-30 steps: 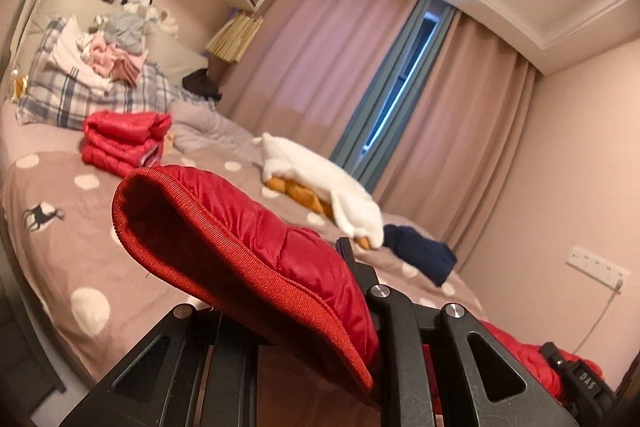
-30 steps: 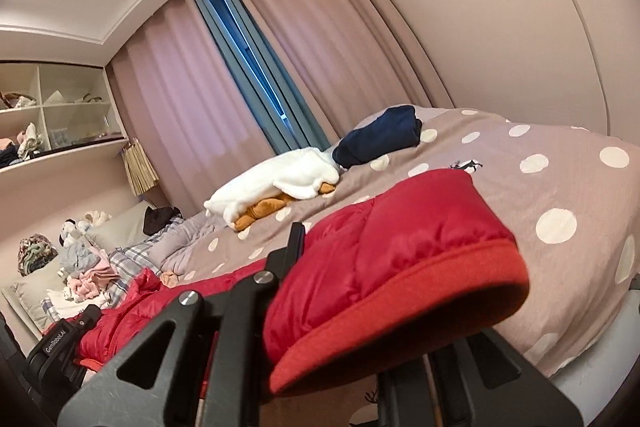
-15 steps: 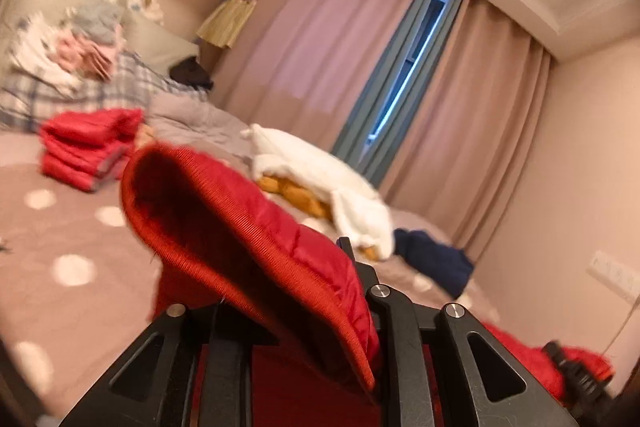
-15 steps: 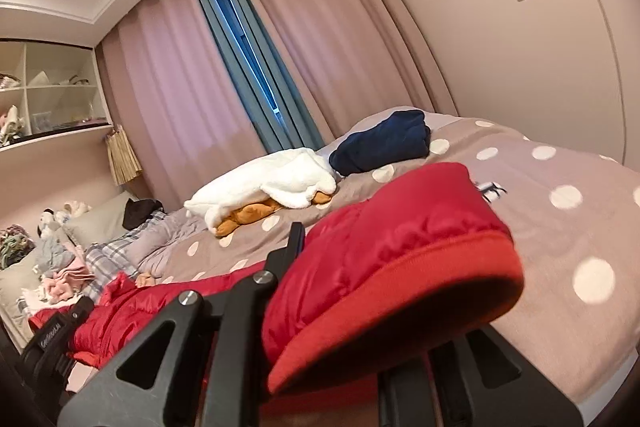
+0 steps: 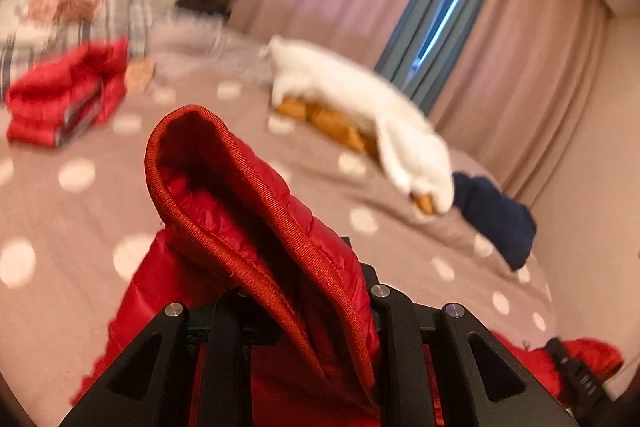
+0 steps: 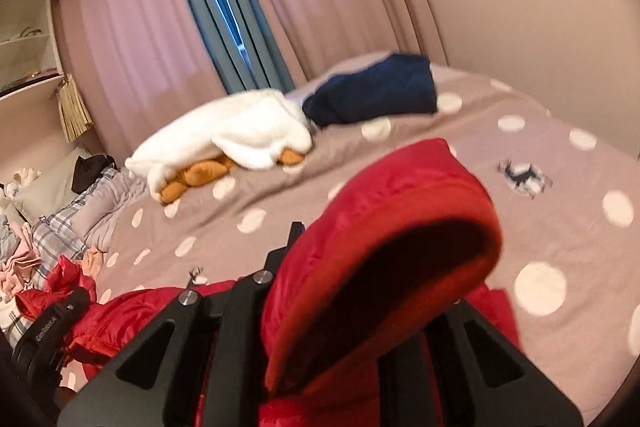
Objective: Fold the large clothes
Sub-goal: 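Hold the folded hem edge with both tools and lower it onto the jacket, then open both tools and release the folded hem onto the jacket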
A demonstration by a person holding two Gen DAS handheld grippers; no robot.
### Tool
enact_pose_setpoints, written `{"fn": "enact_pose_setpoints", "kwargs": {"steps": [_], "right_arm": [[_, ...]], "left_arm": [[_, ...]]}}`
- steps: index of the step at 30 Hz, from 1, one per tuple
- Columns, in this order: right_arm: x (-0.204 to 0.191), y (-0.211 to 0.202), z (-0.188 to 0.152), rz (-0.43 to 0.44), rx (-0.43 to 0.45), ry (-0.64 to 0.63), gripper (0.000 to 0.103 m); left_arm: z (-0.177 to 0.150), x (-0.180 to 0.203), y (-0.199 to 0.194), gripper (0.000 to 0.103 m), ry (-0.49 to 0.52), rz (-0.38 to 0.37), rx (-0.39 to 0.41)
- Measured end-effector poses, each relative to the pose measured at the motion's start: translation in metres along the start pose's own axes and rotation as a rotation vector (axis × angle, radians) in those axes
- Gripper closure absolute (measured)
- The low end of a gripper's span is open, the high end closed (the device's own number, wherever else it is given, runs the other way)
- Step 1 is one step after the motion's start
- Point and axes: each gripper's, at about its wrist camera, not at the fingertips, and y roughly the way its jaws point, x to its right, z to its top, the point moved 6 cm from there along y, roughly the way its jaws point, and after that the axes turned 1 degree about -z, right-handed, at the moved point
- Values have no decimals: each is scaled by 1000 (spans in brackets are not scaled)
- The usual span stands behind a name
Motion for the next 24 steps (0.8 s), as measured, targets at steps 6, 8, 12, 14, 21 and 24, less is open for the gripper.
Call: {"fn": "enact_pose_setpoints", "kwargs": {"steps": [6, 8, 12, 14, 21, 24], "right_arm": [[13, 4, -8, -3, -16, 33, 88], [15, 4, -9, 6, -20, 53, 86], [12, 7, -10, 0, -35, 34, 86], [11, 9, -9, -9, -37, 15, 86], [13, 7, -7, -8, -40, 36, 82], [10, 6, -6, 4, -41, 34, 72]], "left_arm": [[-13, 7, -19, 86, 69, -3, 30], [-17, 6, -28, 86, 78, -4, 49], [-10, 0, -16, 86, 39, -7, 32], [-8, 2, -11, 86, 37, -1, 18], [-4, 6, -5, 84, 60, 8, 19], [-4, 5, -5, 80, 49, 19, 5]]}}
